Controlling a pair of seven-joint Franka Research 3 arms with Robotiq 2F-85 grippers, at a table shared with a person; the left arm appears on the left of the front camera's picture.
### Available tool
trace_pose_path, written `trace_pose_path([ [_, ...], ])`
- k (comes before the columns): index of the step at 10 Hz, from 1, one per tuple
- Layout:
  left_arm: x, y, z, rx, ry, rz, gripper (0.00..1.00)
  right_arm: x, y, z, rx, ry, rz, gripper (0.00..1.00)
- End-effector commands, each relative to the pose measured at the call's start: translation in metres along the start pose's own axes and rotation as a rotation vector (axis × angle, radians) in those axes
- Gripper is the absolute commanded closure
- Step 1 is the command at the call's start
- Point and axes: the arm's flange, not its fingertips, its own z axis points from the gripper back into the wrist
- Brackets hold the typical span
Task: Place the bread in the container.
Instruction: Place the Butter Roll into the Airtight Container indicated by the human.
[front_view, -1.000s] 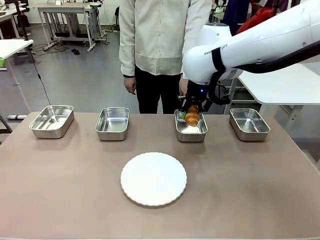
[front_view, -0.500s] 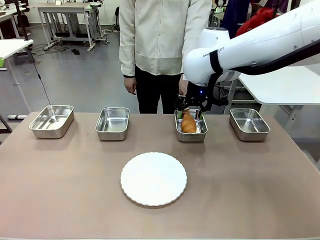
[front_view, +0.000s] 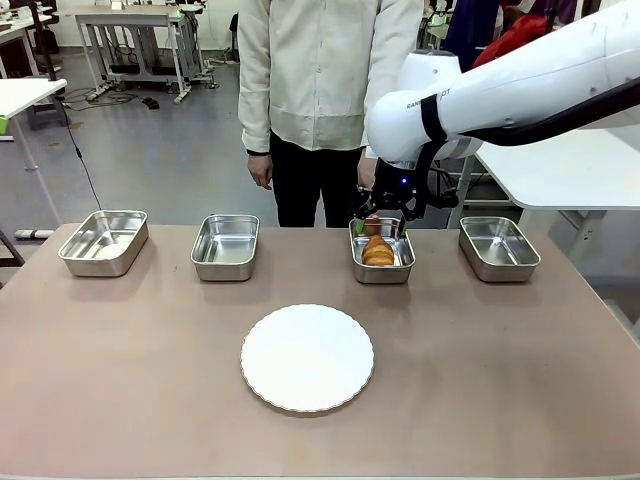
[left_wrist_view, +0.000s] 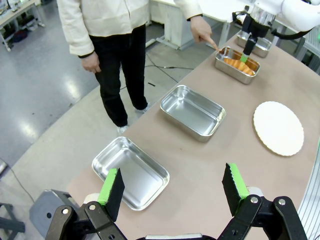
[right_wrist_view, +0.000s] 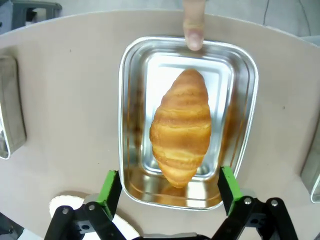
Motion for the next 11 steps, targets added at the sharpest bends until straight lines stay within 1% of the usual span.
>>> trace_pose_path([
  [1,0.001,-0.001,0.001,0.002,-0.012,0.000,0.00,0.002,0.001,-0.003,0.010,-0.015,-0.001,0.00],
  [7,0.001,-0.001,0.001,0.002,-0.012,0.000,0.00,0.002,0.001,-0.003,0.010,-0.015,-0.001,0.00],
  [8,0.001,-0.001,0.001,0.002,-0.012,0.000,0.00,0.000,0.002,-0.003,0.001,0.000,0.002,0.00],
  [9,0.001,-0.001,0.001,0.002,-0.012,0.000,0.00,-0.010,0.010,0.011,0.005,-0.055,0.038,0.00],
  [11,0.001,-0.001,0.001,0.002,-0.012,0.000,0.00,-0.055,0.010,0.047,-0.008,-0.195,0.074,0.00],
])
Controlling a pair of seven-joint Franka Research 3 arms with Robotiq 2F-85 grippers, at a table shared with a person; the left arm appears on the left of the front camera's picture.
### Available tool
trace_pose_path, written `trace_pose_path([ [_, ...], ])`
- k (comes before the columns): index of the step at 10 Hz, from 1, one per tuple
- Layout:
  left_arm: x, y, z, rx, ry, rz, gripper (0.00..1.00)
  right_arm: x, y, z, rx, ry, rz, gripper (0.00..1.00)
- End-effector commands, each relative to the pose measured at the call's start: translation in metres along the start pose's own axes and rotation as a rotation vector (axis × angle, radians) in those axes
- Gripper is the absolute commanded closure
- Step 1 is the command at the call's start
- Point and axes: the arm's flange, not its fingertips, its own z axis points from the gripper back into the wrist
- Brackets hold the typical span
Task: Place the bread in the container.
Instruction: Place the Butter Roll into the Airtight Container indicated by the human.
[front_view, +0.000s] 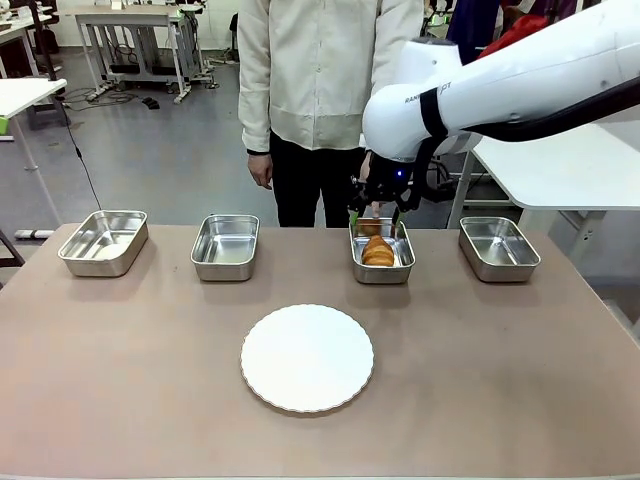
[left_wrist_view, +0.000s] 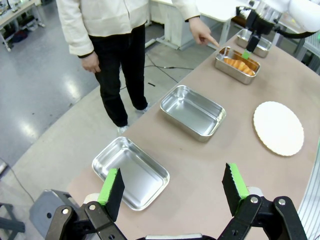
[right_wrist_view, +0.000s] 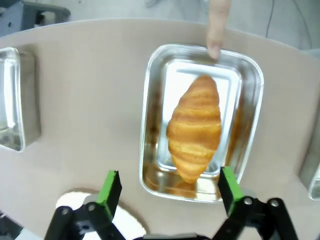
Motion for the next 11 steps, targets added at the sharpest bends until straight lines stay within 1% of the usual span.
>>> trace_pose_path([
  [1,0.001,-0.001,0.001,0.002,-0.012,0.000,0.00,-0.062,-0.006,0.036,-0.016,-0.145,0.076,0.00],
  [3,0.001,-0.001,0.001,0.002,-0.012,0.000,0.00,-0.117,-0.022,0.065,0.007,-0.231,0.133,0.00],
  [6,0.001,-0.001,0.001,0.002,-0.012,0.000,0.00,-0.187,-0.065,0.081,0.056,-0.289,0.153,0.00],
  [8,0.001,-0.001,0.001,0.002,-0.012,0.000,0.00,-0.210,-0.081,0.074,0.088,-0.270,0.165,0.00],
  [10,0.001,-0.001,0.001,0.002,-0.012,0.000,0.00,-0.214,-0.087,0.070,0.081,-0.267,0.156,0.00],
  [11,0.001,-0.001,0.001,0.002,-0.012,0.000,0.00,-0.212,-0.087,0.071,0.069,-0.249,0.148,0.00],
])
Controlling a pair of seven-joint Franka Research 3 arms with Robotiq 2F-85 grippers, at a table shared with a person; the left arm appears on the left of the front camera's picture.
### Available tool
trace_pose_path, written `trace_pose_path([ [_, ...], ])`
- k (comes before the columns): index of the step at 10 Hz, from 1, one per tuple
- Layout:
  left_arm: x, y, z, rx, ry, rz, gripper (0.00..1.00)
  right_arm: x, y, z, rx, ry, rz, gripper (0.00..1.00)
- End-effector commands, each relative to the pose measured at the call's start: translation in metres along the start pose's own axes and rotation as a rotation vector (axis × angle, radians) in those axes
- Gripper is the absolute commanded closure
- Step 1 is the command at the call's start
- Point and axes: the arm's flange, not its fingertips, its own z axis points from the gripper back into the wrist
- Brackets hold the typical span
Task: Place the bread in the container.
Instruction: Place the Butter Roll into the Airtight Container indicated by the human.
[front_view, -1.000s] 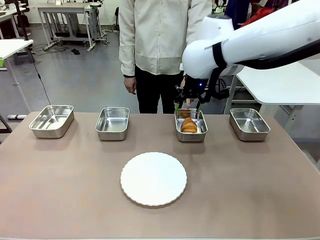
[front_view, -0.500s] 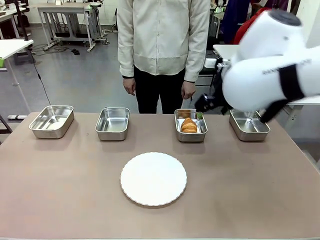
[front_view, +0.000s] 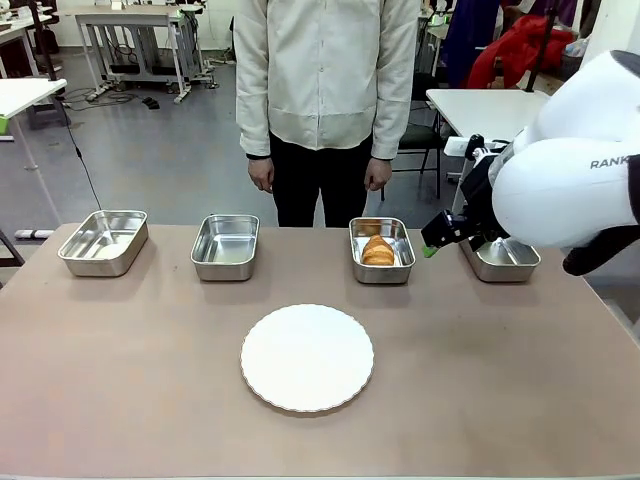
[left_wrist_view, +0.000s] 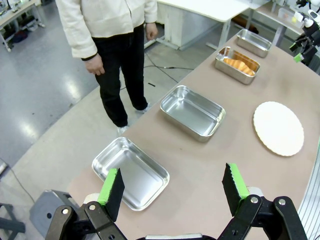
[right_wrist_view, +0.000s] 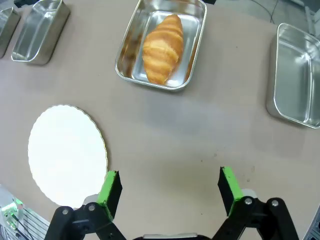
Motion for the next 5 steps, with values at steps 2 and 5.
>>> trace_pose_path([
  [2,0.0006,-0.0010,0.0009,0.002,-0.012,0.001,0.00,0.0004,0.0011,0.0009,0.001,-0.005,0.002,0.00],
  [5,0.0006,-0.0010,0.0009,0.002,-0.012,0.001,0.00,0.0004,0.0011,0.0009,0.001,-0.005,0.002,0.00],
])
